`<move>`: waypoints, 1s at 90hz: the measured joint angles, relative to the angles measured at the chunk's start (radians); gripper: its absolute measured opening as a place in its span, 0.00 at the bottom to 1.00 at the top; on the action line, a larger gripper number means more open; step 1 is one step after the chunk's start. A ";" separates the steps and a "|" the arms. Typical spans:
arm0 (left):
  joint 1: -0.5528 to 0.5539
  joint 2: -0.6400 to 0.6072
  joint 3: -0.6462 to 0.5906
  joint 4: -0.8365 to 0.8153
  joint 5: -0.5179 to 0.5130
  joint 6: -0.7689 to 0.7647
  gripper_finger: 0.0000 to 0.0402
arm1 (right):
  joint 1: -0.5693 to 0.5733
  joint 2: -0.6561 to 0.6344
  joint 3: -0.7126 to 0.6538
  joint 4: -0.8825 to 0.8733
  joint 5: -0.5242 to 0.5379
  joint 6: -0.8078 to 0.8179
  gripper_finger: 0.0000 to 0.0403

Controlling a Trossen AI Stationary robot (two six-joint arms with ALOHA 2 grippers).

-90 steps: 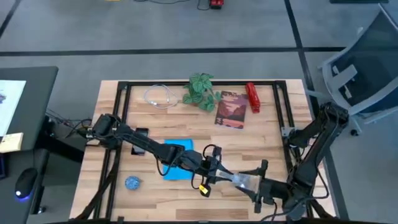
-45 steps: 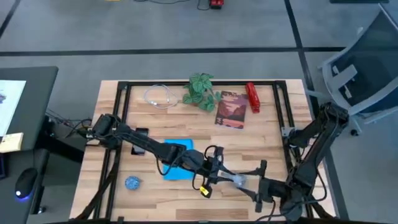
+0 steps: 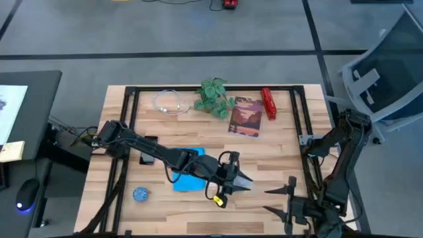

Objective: Apply microfiber cloth
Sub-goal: Prepare the transparent spray bottle

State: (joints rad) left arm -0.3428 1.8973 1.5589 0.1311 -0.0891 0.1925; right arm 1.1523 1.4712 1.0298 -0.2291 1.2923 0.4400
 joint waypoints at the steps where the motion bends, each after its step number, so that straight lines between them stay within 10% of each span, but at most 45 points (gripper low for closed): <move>1: 0.000 0.000 0.000 -0.002 0.001 0.000 0.34 | -0.001 0.000 0.000 0.000 0.000 0.000 0.55; 40: -0.073 -0.193 0.000 -0.283 -0.260 0.018 0.37 | -0.156 0.000 -0.001 -0.011 -0.029 0.052 0.57; 66: -0.162 -0.240 -0.011 -0.692 -0.560 -0.260 0.35 | -0.338 0.006 -0.001 0.035 -0.225 0.057 0.64; 90: -0.223 -0.230 -0.143 -0.643 -0.681 -0.464 0.34 | -0.409 0.024 -0.002 0.093 -0.222 0.115 0.63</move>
State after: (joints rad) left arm -0.5660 1.6669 1.4156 -0.5123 -0.7701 -0.2717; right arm 0.7433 1.4952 1.0279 -0.1364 1.0706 0.5552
